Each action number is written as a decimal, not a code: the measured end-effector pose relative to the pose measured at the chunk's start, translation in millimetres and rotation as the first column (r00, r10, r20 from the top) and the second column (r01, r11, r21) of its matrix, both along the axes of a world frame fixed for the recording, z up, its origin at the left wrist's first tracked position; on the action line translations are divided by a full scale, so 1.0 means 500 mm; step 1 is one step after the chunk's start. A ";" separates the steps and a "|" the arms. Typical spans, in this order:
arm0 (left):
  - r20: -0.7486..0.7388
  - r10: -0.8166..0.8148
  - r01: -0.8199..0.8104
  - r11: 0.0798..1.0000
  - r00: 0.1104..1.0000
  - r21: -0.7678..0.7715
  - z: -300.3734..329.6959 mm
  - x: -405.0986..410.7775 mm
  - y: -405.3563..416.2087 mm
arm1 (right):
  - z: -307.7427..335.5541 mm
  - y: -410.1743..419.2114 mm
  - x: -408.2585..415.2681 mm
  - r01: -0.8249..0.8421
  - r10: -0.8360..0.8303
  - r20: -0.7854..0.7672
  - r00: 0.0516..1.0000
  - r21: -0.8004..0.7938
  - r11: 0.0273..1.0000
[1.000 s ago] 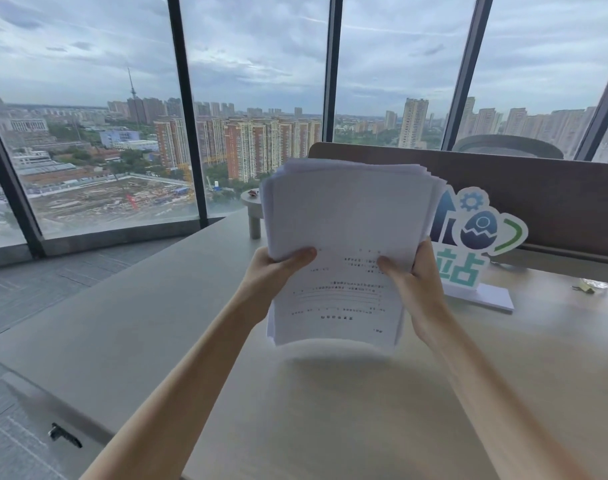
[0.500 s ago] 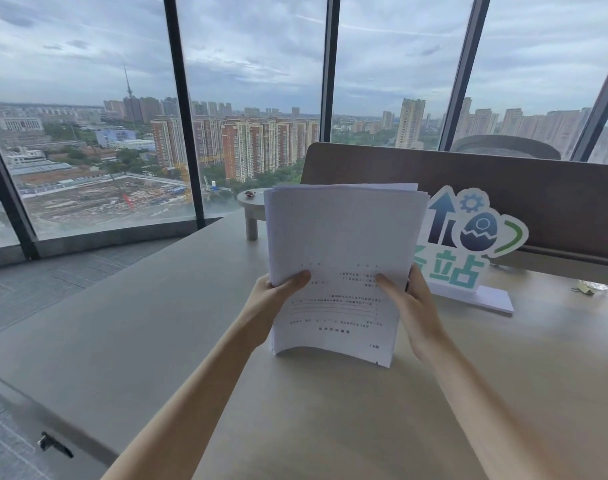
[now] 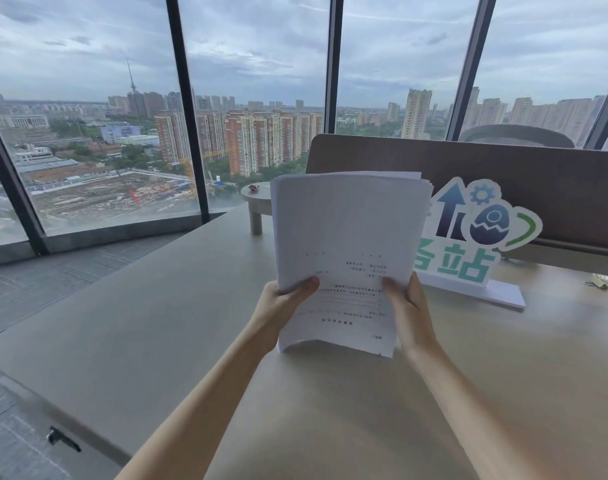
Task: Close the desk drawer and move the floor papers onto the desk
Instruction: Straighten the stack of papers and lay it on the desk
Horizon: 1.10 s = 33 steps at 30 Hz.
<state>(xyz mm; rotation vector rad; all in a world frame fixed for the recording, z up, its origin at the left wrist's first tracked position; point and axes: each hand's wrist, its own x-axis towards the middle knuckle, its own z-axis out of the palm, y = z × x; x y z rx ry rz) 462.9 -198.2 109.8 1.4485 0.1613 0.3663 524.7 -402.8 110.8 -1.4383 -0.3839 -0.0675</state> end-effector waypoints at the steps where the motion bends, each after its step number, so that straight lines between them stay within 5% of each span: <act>1: 0.020 0.015 -0.015 1.000 1.000 -0.003 0.005 0.002 0.001 | 0.003 0.000 0.001 0.000 0.000 0.012 1.000 0.011 1.000; 21: -0.212 0.063 -0.056 0.998 0.975 0.037 -0.047 -0.015 0.020 | -0.043 0.028 0.012 0.077 -0.083 -0.013 0.996 -0.250 0.965; 29: -0.244 0.296 -0.316 0.948 0.923 -0.046 -0.046 -0.047 0.081 | -0.024 0.114 -0.002 -0.018 -0.026 -0.159 0.987 -0.269 0.963; 33: -0.259 0.366 -0.357 0.930 0.894 0.083 -0.078 -0.050 0.133 | -0.021 0.165 -0.018 -0.100 0.017 -0.239 0.971 -0.342 0.934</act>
